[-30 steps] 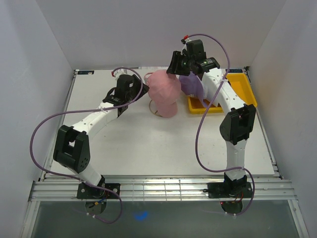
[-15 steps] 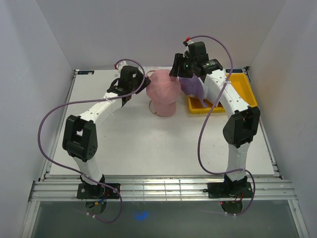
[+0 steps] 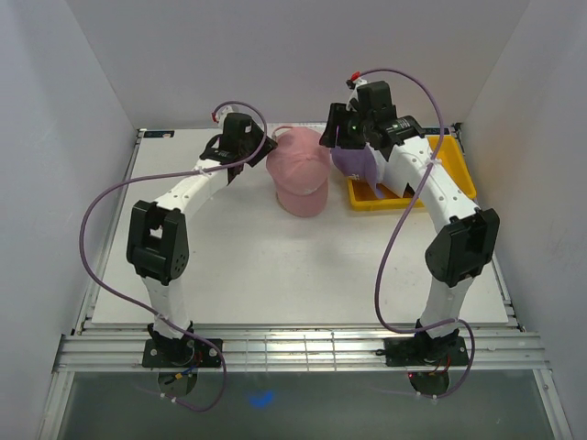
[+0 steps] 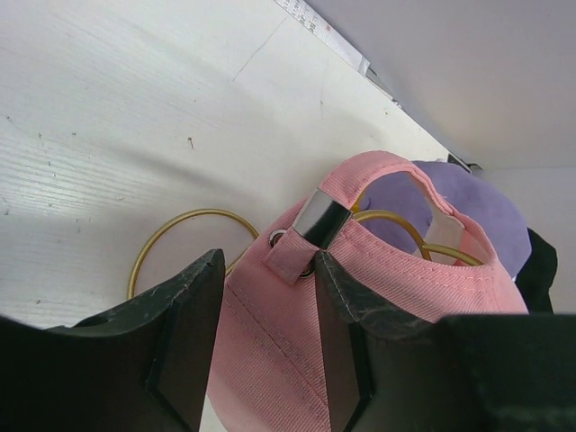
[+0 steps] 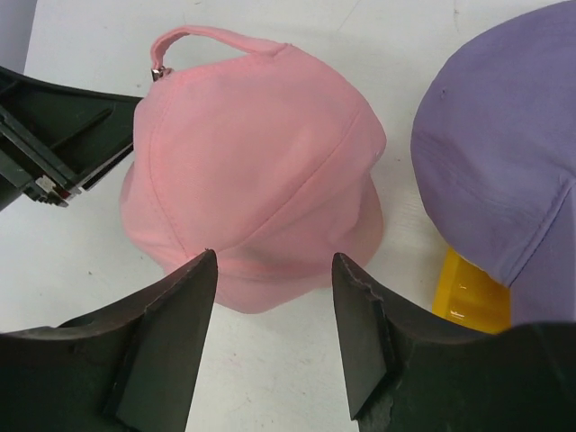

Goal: Stack the hats

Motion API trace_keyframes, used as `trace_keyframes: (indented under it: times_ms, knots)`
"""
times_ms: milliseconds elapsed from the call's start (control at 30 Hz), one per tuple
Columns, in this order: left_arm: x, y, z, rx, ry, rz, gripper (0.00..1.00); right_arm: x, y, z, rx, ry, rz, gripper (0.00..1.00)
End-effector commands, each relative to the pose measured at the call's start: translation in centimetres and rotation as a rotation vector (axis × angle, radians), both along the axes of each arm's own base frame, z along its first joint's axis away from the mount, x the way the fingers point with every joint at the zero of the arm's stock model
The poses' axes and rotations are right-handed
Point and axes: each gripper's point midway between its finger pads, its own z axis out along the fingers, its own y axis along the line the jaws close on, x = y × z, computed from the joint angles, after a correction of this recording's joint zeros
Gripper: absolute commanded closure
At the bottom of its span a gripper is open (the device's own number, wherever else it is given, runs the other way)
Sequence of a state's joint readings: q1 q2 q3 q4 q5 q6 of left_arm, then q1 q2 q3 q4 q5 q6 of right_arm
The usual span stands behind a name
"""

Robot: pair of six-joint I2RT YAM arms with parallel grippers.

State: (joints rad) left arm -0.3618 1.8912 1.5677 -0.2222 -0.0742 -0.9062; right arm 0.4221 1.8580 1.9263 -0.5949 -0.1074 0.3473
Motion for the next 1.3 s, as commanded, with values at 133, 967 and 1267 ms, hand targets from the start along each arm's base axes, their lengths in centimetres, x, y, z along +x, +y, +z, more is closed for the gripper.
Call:
trace_keyframes:
  times_ms: [133,967,1267]
  knots:
    - [1.0,0.0,0.1,0.001,0.016,-0.029,0.45,-1.4,-0.5,1.6,0.004,-0.062,0.012,0.40]
    - [3.4,0.6,4.6,-0.005,-0.071,-0.134,0.38,-4.6,-2.1,-0.9,-0.020,-0.028,0.009,0.41]
    - [4.2,-0.4,5.7,-0.021,-0.080,-0.219,0.37,-4.1,-3.7,-0.4,-0.070,-0.044,-0.051,0.41]
